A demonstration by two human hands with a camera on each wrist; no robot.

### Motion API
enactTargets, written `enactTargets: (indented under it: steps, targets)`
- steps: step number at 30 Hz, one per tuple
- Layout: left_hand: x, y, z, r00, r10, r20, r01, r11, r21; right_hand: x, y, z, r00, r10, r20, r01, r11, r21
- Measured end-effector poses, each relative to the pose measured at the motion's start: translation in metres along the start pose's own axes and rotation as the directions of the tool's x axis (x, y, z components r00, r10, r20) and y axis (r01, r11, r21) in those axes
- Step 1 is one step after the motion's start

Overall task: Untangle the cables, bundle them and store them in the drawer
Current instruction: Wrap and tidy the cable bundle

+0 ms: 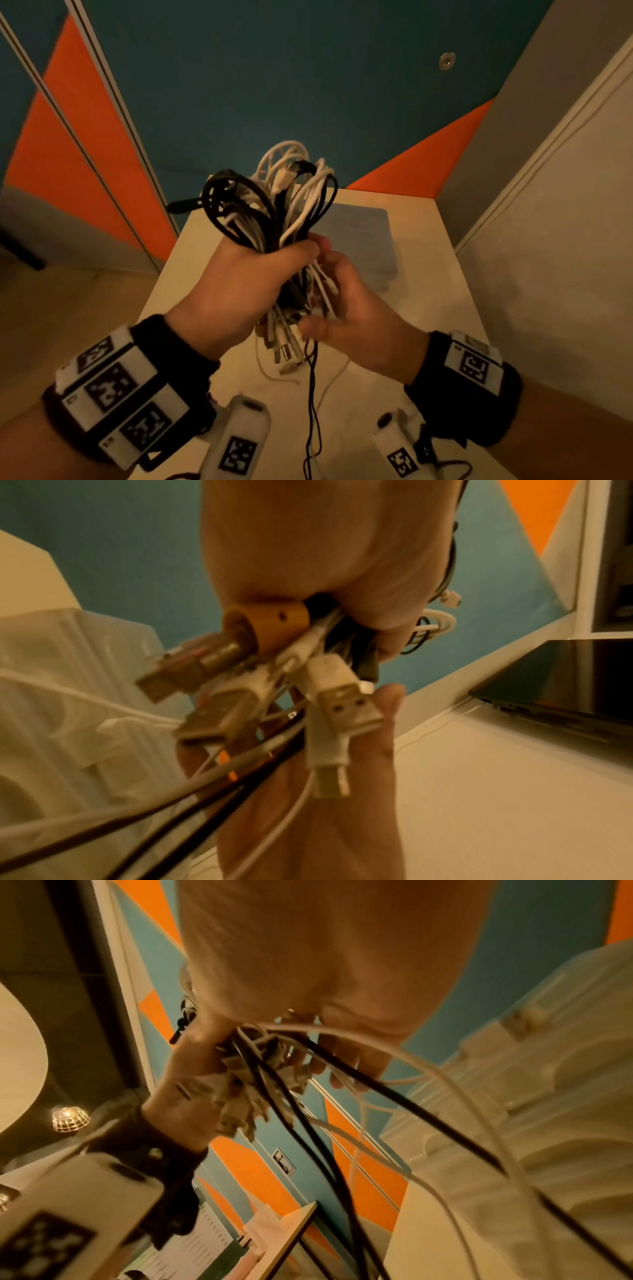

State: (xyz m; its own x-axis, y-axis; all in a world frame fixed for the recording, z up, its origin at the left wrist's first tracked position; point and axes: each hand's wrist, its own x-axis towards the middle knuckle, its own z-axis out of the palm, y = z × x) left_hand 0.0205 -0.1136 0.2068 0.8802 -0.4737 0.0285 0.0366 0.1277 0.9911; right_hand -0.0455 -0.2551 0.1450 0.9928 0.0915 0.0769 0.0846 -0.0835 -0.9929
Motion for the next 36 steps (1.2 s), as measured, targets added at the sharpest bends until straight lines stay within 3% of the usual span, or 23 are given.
enactTargets:
  steps: [3, 8, 15, 22, 26, 28, 32, 34, 36]
  targets:
    - [0.0, 0.004, 0.001, 1.0, 0.018, 0.014, -0.018, 1.0, 0.008, 0.001, 0.007, 0.008, 0.999, 0.037, -0.015, -0.038, 0.994, -0.102]
    - [0.001, 0.004, 0.004, 1.0, -0.012, 0.014, 0.013, 0.999, -0.034, 0.004, 0.017, 0.015, 0.995, 0.022, 0.098, -0.001, 0.979, -0.203]
    - [0.0, 0.003, 0.007, 0.993, -0.121, -0.009, 0.117, 0.976, -0.184, 0.004, 0.028, 0.033, 0.979, 0.112, 0.171, -0.14, 0.978, 0.158]
    - [0.006, 0.015, -0.012, 0.993, -0.108, 0.045, 0.116, 0.953, -0.278, -0.003, 0.041, 0.031, 0.957, 0.256, 0.135, -0.276, 0.948, 0.157]
    - [0.01, 0.025, -0.027, 0.995, -0.087, 0.058, 0.099, 0.962, -0.256, -0.008, 0.021, 0.004, 0.955, 0.284, 0.087, -0.295, 0.941, 0.168]
    - [0.011, 0.029, -0.034, 0.993, -0.06, 0.102, 0.084, 0.963, -0.257, -0.012, 0.01, -0.006, 0.952, 0.275, 0.13, -0.295, 0.941, 0.168]
    - [0.011, 0.033, -0.042, 0.99, -0.021, 0.14, 0.032, 0.996, -0.081, -0.016, -0.003, -0.021, 0.952, 0.225, 0.206, -0.263, 0.948, 0.179]
    - [0.008, 0.034, -0.045, 0.991, 0.015, 0.135, -0.034, 0.99, 0.138, -0.016, -0.007, -0.028, 0.952, 0.241, 0.188, -0.276, 0.943, 0.186]
    - [0.003, 0.032, -0.043, 0.988, 0.062, 0.144, -0.111, 0.922, 0.37, -0.015, -0.013, -0.032, 0.966, 0.229, 0.121, -0.249, 0.95, 0.19]
